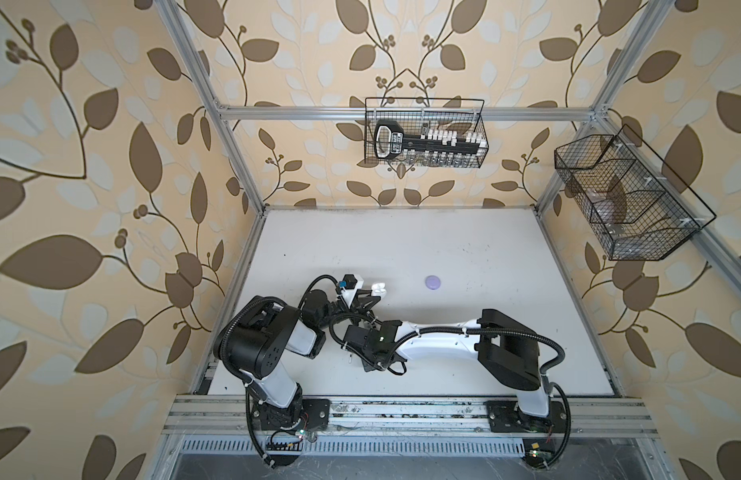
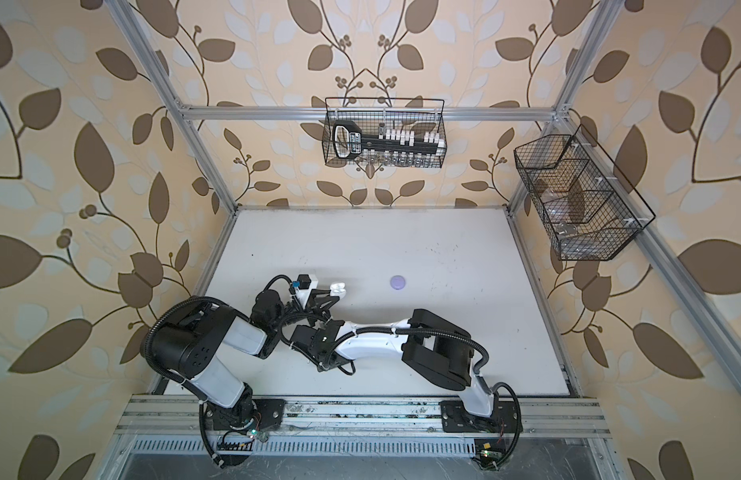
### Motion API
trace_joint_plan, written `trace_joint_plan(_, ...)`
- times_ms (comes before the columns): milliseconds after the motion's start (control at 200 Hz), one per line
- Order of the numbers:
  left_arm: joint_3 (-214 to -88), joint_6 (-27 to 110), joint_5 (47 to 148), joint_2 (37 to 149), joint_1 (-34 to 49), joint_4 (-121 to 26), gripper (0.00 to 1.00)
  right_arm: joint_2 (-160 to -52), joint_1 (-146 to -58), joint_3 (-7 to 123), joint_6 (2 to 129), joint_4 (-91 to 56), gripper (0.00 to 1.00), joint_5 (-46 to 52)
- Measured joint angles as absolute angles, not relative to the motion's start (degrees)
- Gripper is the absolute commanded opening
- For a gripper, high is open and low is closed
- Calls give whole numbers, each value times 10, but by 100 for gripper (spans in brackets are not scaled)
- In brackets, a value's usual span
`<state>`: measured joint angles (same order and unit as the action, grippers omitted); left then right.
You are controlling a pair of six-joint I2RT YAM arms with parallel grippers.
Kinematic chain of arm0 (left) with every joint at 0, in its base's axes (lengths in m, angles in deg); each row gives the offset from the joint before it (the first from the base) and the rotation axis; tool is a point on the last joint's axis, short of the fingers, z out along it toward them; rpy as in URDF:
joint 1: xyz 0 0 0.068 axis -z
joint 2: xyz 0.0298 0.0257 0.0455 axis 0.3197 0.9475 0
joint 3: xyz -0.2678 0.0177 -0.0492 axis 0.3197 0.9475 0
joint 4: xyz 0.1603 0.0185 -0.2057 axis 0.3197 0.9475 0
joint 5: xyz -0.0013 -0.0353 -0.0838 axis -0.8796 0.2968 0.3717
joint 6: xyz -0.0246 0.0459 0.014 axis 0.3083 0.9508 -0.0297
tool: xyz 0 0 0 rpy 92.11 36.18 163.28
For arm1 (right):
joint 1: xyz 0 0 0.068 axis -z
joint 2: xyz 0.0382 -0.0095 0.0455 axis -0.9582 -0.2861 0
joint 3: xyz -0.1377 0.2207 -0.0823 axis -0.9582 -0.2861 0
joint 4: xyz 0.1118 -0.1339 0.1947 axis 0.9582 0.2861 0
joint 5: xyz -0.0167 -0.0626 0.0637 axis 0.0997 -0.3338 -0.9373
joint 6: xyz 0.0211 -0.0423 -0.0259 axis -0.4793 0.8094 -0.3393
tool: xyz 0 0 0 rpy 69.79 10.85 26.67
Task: Insert the wireless bluetooth earbuds into the charging case
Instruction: 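Lower the open right gripper around the nearer white earbud, then close the right gripper on the white earbud and lift it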
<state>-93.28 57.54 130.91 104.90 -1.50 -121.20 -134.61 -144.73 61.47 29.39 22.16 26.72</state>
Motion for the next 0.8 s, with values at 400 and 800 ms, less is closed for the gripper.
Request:
trace_joint_plan(400,-933,576,1299,1050,-16,-1212,16,-1357,-1450,631,302,233,27,267)
trace_joint_plan(800,-932,576,1299,1050,-19,-1212,15,-1361,-1450,638,304,239,26,267)
